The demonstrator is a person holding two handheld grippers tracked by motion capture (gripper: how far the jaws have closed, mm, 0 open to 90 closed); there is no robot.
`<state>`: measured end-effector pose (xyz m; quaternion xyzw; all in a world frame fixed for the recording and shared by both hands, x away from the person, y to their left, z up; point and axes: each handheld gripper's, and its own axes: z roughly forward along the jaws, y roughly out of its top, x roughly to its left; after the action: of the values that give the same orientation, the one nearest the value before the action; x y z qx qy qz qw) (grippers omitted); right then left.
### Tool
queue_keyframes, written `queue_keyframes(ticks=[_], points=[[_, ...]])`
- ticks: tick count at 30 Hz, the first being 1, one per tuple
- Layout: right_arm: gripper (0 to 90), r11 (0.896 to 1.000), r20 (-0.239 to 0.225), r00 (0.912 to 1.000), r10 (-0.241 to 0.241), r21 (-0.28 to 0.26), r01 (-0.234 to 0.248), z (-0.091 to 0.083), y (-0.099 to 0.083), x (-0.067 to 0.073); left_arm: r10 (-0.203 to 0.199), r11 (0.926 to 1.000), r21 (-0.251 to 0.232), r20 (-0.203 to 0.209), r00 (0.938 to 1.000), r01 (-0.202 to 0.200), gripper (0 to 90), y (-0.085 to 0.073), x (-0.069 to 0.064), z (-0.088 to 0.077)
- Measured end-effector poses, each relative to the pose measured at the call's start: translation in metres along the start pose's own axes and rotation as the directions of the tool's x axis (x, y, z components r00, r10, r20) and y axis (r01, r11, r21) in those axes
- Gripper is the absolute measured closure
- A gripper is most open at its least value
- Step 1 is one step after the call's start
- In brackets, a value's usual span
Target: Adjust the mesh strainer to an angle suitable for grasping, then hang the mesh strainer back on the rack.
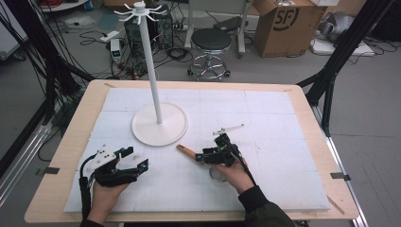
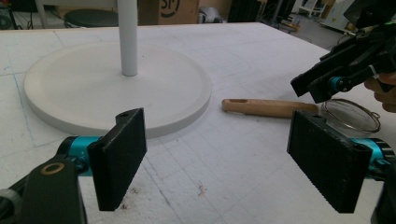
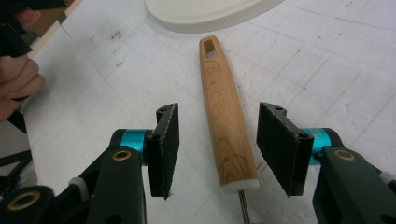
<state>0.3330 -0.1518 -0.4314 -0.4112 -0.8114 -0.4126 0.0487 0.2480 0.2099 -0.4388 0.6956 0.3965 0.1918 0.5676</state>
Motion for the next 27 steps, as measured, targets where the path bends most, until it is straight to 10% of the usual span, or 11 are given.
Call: queue_keyframes(ticks=[18,27], points=[[52.9,0.998,0.013,0.9996,-0.025,0.055,0.024,0.009,-0.008,-0.001,0.002,1.0,0.004,0.002,1.0,-0.002,20.4,0.0,0.0,0.001],[58.3,0.991,0.094,0.9886,-0.118,0.081,0.11,0.014,-0.011,0.008,0.004,1.0,0.007,0.003,1.0,-0.004,20.4,0.0,0.0,0.001]])
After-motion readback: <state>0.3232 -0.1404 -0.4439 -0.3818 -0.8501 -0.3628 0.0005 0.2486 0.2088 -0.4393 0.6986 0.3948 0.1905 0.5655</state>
